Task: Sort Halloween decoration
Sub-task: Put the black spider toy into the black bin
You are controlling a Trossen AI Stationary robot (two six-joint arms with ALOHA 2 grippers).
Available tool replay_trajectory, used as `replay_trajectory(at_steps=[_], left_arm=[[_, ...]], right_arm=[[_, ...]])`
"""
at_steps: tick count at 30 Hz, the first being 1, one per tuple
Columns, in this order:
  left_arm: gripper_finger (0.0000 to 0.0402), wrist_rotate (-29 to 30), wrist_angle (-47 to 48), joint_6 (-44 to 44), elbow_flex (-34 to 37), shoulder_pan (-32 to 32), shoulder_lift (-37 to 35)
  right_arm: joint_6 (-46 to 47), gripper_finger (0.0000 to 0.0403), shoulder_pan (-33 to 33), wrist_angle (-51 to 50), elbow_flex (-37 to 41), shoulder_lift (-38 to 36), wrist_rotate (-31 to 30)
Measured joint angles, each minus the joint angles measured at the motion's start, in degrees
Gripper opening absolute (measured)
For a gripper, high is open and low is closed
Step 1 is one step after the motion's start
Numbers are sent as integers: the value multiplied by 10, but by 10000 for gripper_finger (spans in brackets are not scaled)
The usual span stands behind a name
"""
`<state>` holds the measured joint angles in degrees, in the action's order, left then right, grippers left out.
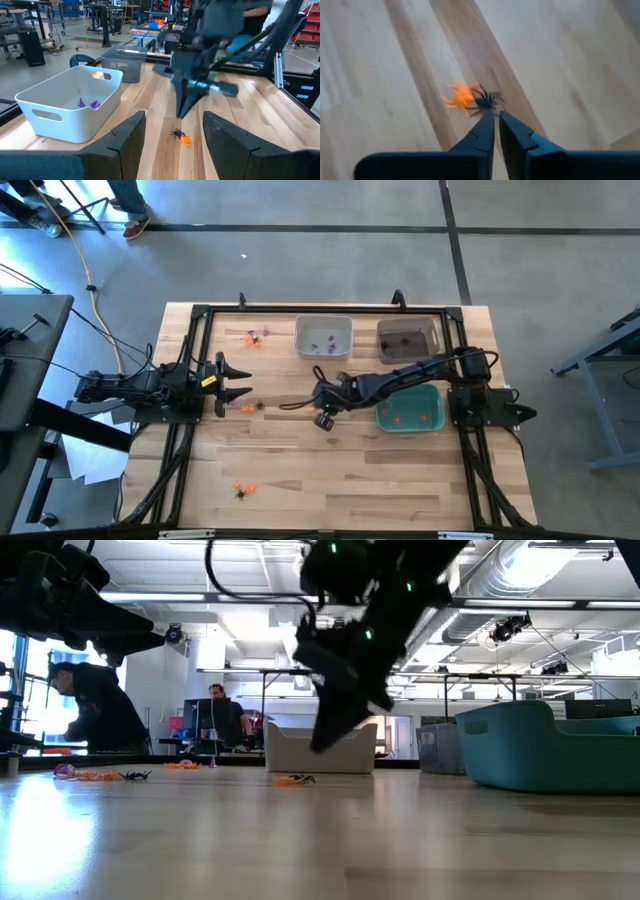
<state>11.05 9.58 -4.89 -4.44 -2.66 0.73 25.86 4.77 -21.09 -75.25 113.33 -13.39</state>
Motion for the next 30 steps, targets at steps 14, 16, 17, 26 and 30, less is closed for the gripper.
replay_trajectory(at_steps=[14,16,17,26,30], left_arm=[[186,0,-1,0,0,0,0],[186,0,0,0,0,0,0],[186,0,0,0,0,0,0],[186,0,0,0,0,0,0],[186,0,0,0,0,0,0]], right_arm=[[-49,148,-13,-11,-45,31,-1],[-48,153,-18,1,-45,46,10],[-48,154,-19,5,-45,53,19],[-28,156,-29,19,-48,84,59],[-24,156,-30,9,-48,89,56]])
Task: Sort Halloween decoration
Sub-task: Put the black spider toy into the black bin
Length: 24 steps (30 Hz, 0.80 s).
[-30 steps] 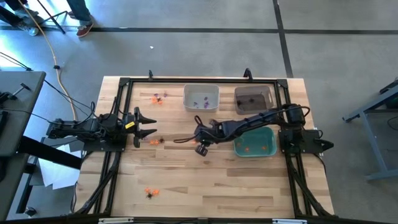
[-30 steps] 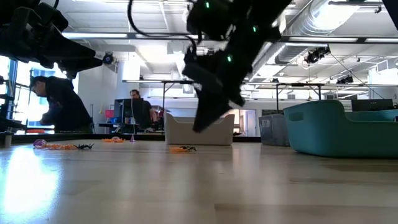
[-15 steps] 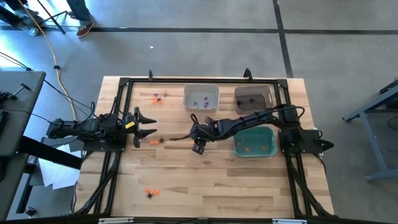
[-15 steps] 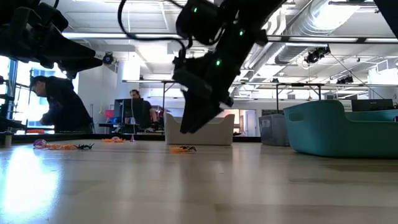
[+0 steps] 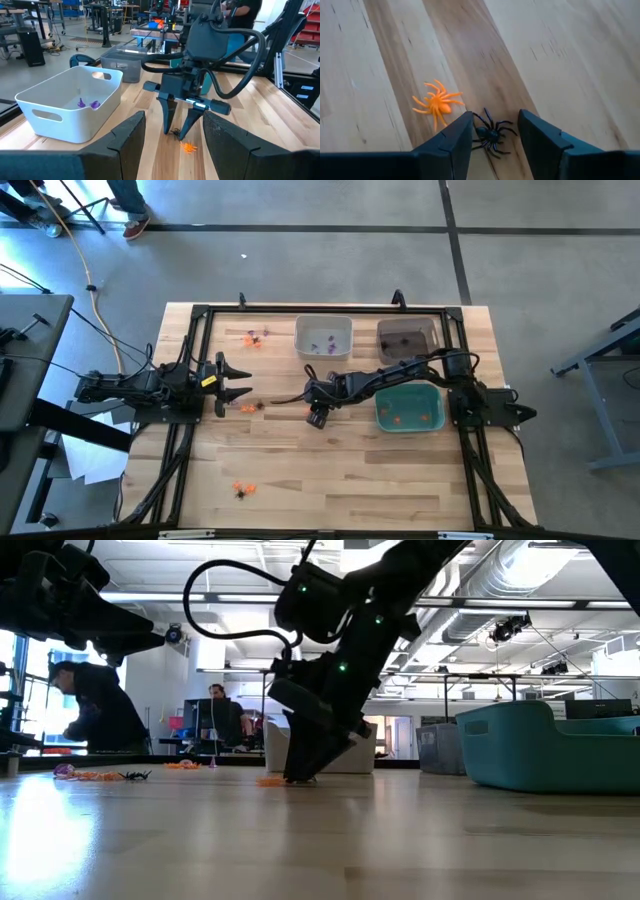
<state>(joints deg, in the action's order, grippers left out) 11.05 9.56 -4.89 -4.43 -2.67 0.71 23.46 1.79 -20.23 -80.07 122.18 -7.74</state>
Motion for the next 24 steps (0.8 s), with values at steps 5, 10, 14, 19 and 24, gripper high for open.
replay_trajectory(at_steps=[5,10,14,19,24], left_arm=[[186,0,0,0,0,0,0],[186,0,0,0,0,0,0],[186,0,0,0,0,0,0],[186,0,0,0,0,0,0],[186,0,0,0,0,0,0]], right_arm=[[12,156,0,-5,0,1,-2],[20,147,0,-8,0,1,-1],[23,118,0,-18,0,2,1],[37,65,-1,-24,1,2,2],[39,16,-1,-26,2,1,13]])
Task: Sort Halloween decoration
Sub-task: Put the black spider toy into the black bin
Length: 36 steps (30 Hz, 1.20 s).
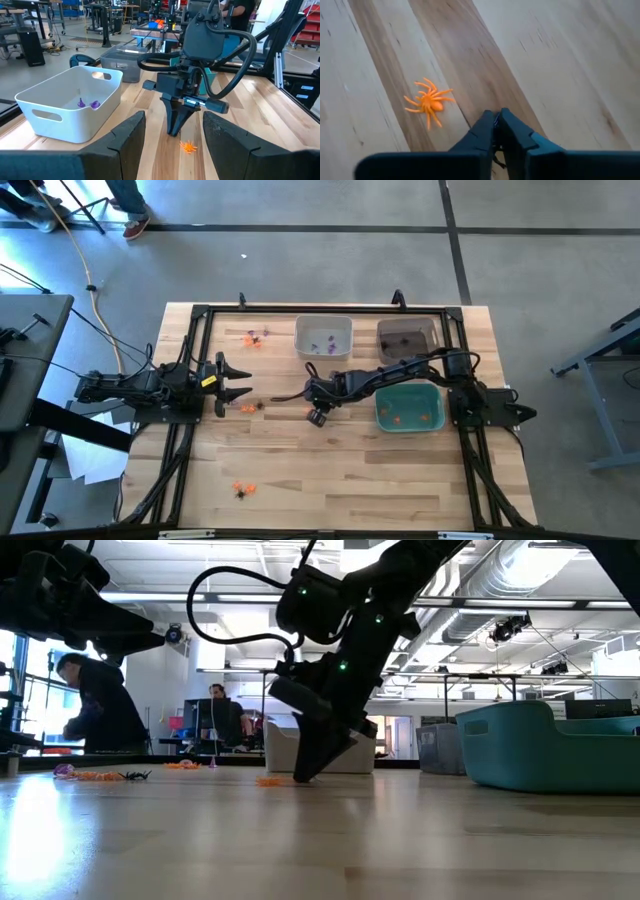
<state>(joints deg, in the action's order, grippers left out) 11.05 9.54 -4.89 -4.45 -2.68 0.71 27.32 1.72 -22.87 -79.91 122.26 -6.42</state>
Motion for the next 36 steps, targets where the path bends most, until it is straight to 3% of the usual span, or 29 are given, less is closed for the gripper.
replay_trajectory(at_steps=[13,24,30,36], left_arm=[[186,0,0,0,0,0,0],[186,0,0,0,0,0,0],[186,0,0,0,0,0,0],[186,0,0,0,0,0,0]], right_arm=[[-3,3,6,-61,6,-52,19],[-2,3,10,-173,3,-203,-12],[11,4,0,-255,2,-291,-53],[24,4,-29,-340,2,-357,-135]])
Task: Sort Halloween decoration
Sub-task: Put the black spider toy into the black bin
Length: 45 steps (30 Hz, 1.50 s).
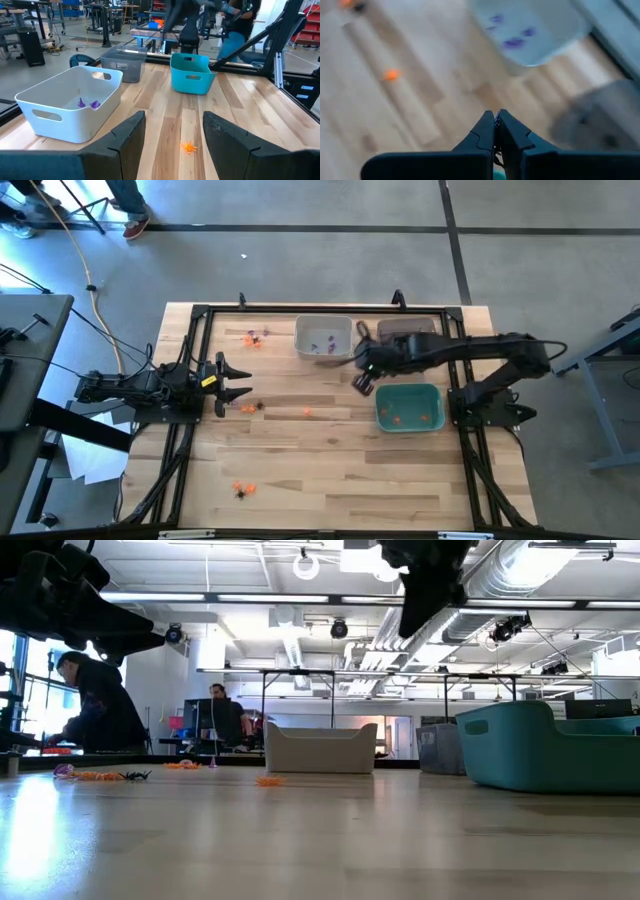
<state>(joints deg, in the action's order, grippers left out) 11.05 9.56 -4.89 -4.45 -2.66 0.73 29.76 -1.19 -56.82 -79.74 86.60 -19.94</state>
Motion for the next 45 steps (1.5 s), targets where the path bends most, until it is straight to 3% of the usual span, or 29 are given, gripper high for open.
replay_trajectory(at_steps=[5,16,19,26,31,33,40,45], left_arm=[[186,0,0,0,0,0,0],[186,0,0,0,0,0,0],[186,0,0,0,0,0,0],[186,0,0,0,0,0,0],[186,0,0,0,0,0,0],[186,0,0,0,0,0,0],[186,0,0,0,0,0,0],[186,0,0,0,0,0,0]], right_arm=[[-32,4,-77,-44,0,-21,-9],[-98,4,-310,-125,0,-6,-10],[-119,4,-352,-136,0,-5,10],[-159,4,-375,-125,0,-3,79],[-174,4,-369,-115,5,1,65],[-172,4,-373,-90,30,-1,57],[-170,4,-410,20,188,1,160],[-169,4,-432,108,266,1,183]])
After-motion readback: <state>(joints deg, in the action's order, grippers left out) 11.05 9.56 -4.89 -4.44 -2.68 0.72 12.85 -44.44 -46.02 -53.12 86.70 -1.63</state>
